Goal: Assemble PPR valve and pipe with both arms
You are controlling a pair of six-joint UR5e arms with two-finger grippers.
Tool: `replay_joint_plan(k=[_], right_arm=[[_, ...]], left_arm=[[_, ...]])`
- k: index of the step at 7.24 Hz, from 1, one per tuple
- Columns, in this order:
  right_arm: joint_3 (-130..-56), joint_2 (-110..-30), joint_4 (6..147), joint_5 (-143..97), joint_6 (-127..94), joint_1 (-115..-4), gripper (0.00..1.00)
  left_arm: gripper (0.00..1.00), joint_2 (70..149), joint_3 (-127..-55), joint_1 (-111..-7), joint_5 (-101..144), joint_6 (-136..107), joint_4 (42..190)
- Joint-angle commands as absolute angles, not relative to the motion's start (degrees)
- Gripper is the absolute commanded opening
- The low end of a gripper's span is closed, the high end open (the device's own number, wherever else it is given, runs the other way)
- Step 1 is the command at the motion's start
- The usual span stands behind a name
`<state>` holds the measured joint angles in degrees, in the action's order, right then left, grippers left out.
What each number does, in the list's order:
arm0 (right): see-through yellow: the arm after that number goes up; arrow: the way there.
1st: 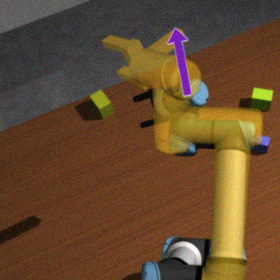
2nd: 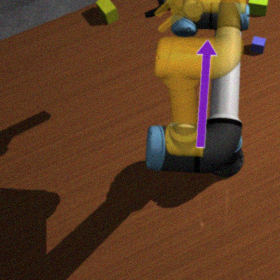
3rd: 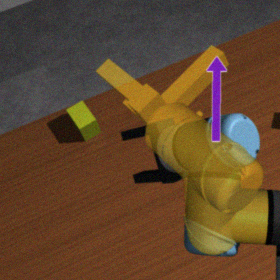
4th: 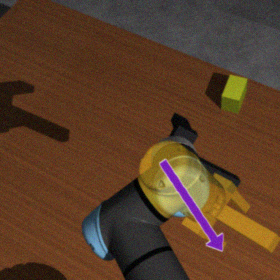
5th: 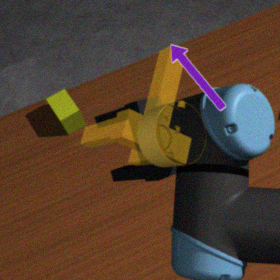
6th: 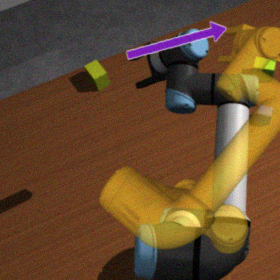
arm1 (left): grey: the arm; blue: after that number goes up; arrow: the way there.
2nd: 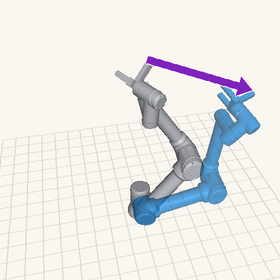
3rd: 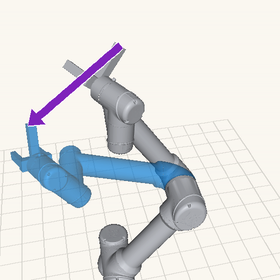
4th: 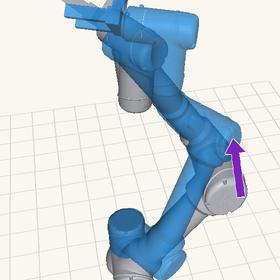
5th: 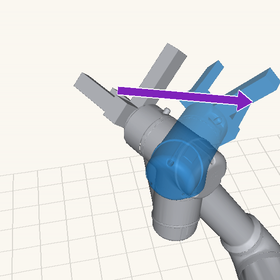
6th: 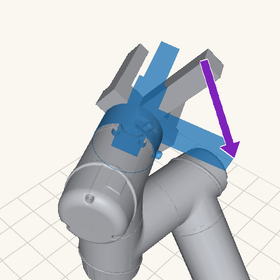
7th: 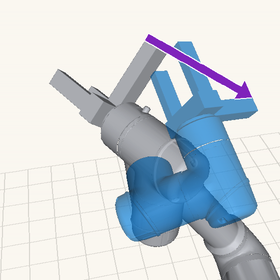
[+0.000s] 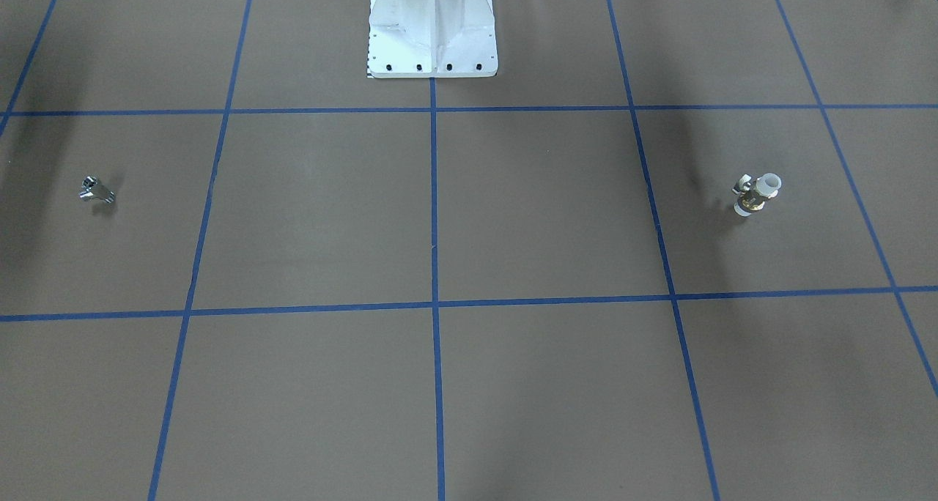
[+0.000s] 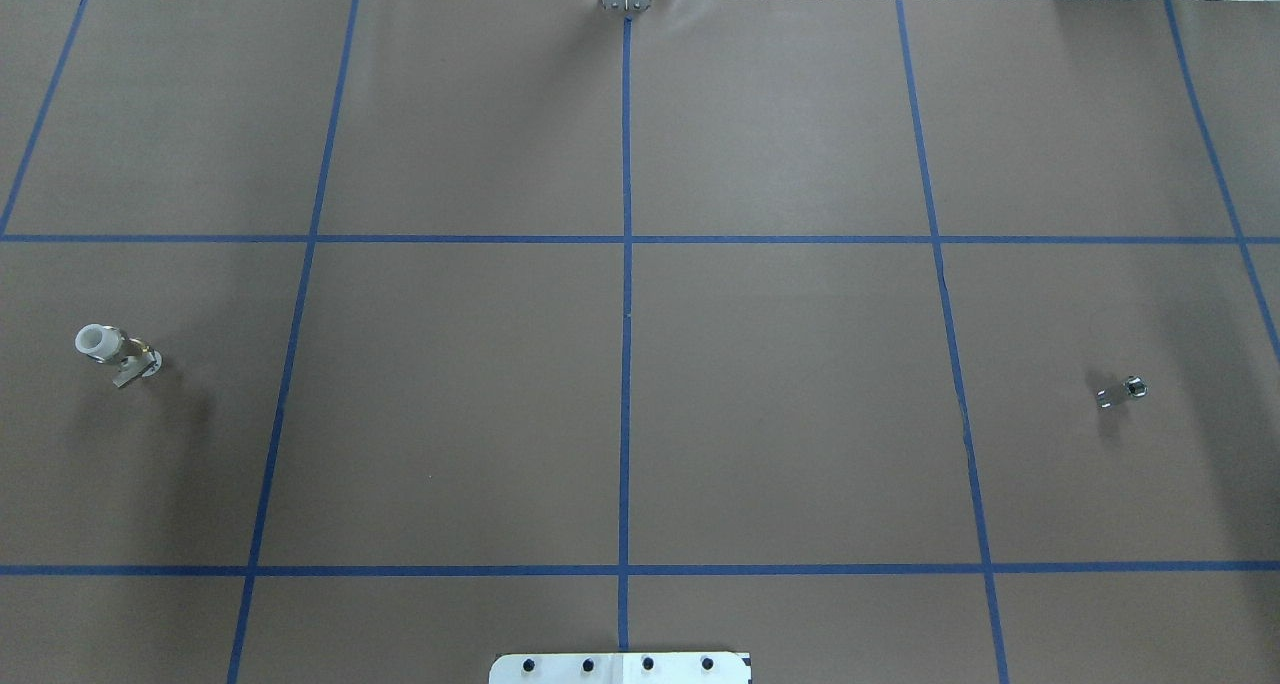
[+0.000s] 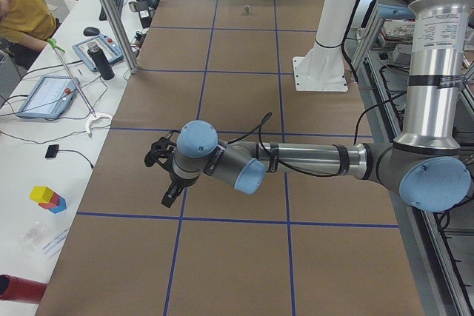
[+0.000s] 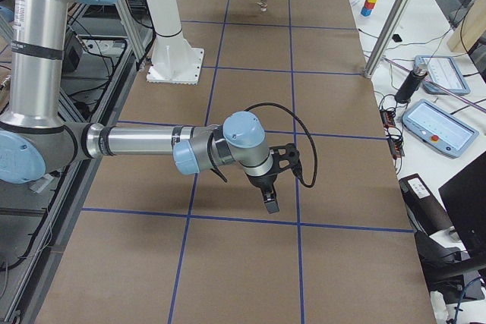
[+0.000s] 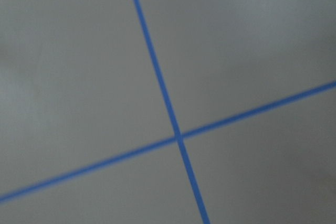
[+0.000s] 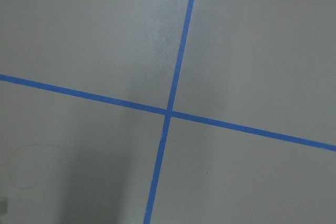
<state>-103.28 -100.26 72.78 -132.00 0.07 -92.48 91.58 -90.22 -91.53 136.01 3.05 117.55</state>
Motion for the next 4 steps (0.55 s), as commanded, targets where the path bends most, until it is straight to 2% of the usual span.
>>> replay_joint_plan(k=[1,4], right_arm=[[-101.87,-99.06,67.98,-135.61,-1.4,-91.85,0.99],[-101.69,-98.26,66.18,-134.21,-6.24,-85.17,0.99]], left_arm=[[1.0,92.38,-89.74,-89.23,136.93,-4.54,126.49],[1.0,91.41,-90.0,-72.47,134.75,-28.32,140.68]])
